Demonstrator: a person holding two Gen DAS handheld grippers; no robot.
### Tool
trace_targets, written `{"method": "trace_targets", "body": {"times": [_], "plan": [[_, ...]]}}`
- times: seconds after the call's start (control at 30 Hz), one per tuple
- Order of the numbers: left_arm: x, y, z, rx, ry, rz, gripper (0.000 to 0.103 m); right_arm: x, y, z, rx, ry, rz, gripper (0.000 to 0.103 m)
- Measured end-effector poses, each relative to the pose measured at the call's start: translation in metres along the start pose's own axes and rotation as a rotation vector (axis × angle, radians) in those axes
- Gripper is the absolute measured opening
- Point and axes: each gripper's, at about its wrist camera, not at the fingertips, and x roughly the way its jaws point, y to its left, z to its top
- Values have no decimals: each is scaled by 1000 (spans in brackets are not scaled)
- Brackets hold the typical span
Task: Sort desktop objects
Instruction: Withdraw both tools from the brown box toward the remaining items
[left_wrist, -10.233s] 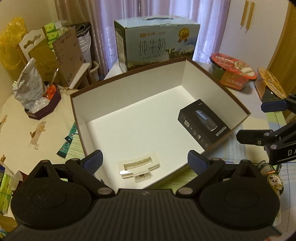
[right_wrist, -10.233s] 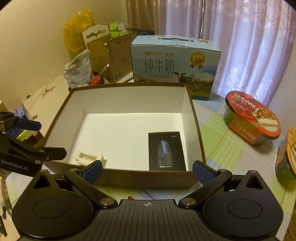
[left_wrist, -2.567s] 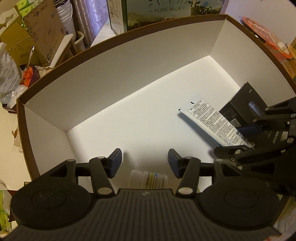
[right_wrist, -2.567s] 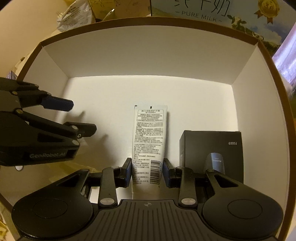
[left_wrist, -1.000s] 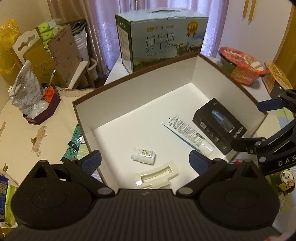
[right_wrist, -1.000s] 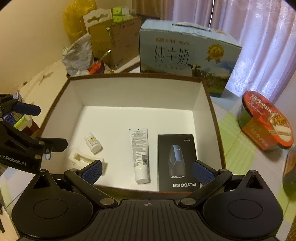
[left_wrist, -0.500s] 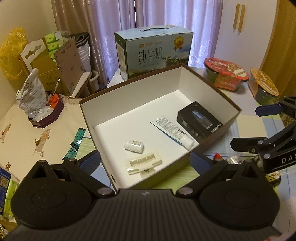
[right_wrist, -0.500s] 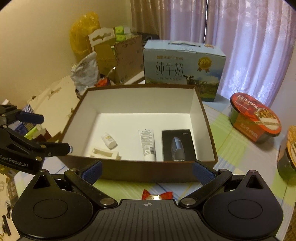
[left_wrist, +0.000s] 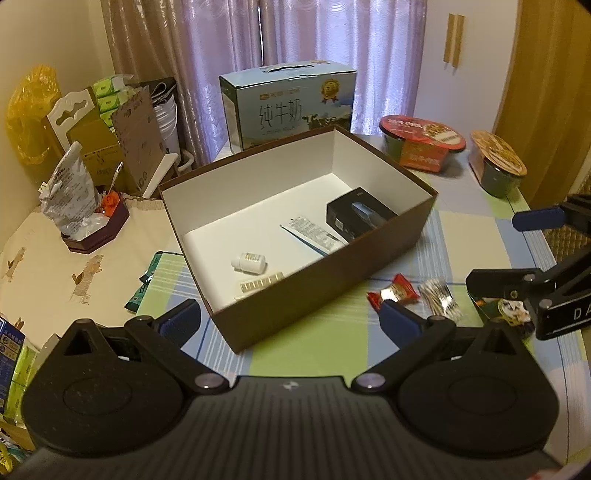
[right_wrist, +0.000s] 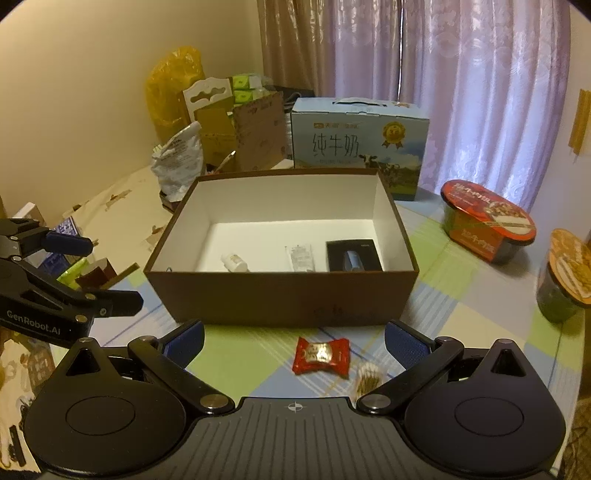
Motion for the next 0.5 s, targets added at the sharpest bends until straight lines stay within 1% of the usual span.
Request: {"method": "trace_targets", "body": {"times": [0.27,0.5], "plan": [[-14,-18,-26,30,5,-12,101,-25,3,-29,32,-17,-21,101],[-15,-28,-47,32,43,-33,101,-41,-5,-58,82,12,-50,101]]}}
